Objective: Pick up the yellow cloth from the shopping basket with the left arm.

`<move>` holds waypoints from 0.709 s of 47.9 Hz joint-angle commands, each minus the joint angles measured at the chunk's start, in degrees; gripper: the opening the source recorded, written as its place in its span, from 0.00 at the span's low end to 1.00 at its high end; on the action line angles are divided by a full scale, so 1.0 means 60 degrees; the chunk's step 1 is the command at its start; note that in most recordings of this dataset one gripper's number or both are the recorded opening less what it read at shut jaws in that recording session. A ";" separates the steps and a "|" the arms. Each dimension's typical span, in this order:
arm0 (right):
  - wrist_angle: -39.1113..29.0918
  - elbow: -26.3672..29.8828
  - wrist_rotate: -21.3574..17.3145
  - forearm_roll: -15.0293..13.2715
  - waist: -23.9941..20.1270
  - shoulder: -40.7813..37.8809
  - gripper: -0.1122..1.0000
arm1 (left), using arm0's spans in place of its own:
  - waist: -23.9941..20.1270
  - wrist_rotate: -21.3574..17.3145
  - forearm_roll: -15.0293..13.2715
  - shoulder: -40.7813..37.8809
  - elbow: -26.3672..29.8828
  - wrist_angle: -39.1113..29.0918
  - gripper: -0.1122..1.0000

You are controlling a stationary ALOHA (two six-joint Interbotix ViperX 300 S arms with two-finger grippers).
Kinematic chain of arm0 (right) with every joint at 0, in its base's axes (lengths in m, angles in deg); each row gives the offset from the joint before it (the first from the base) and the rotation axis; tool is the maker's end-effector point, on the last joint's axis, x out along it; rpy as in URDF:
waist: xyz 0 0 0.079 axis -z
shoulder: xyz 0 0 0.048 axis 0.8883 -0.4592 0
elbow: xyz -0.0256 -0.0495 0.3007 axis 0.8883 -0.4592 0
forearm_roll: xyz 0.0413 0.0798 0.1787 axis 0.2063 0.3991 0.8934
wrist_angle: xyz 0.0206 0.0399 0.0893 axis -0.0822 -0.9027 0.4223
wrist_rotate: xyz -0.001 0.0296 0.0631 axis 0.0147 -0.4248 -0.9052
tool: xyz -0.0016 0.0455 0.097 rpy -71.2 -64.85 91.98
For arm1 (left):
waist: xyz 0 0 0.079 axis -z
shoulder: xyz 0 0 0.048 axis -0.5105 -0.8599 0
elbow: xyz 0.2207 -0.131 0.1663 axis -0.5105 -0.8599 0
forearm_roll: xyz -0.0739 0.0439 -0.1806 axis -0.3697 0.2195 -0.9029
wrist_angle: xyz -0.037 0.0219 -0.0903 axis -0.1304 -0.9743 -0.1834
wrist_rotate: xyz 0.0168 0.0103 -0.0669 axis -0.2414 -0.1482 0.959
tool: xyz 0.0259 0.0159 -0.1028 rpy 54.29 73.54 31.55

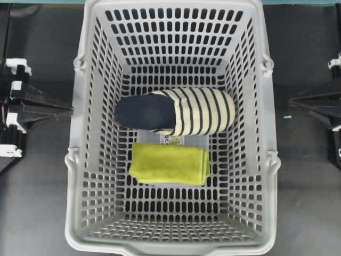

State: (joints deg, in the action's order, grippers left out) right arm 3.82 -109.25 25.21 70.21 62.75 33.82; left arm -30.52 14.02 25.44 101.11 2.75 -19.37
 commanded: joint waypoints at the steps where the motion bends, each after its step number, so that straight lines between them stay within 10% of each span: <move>1: 0.0073 0.0190 -0.0059 0.0044 0.0059 -0.0117 0.10 | 0.0117 0.0161 0.0381 -0.0059 0.0791 -0.0483 0.15; 34: -0.1978 0.0425 -0.0161 0.0117 0.0103 -0.0132 0.18 | 0.0630 0.0029 0.0396 -0.5068 0.7207 -0.8965 0.11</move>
State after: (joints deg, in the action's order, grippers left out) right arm -7.96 -108.29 24.33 70.73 63.28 33.47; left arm -27.36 14.38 27.54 74.65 41.51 -70.26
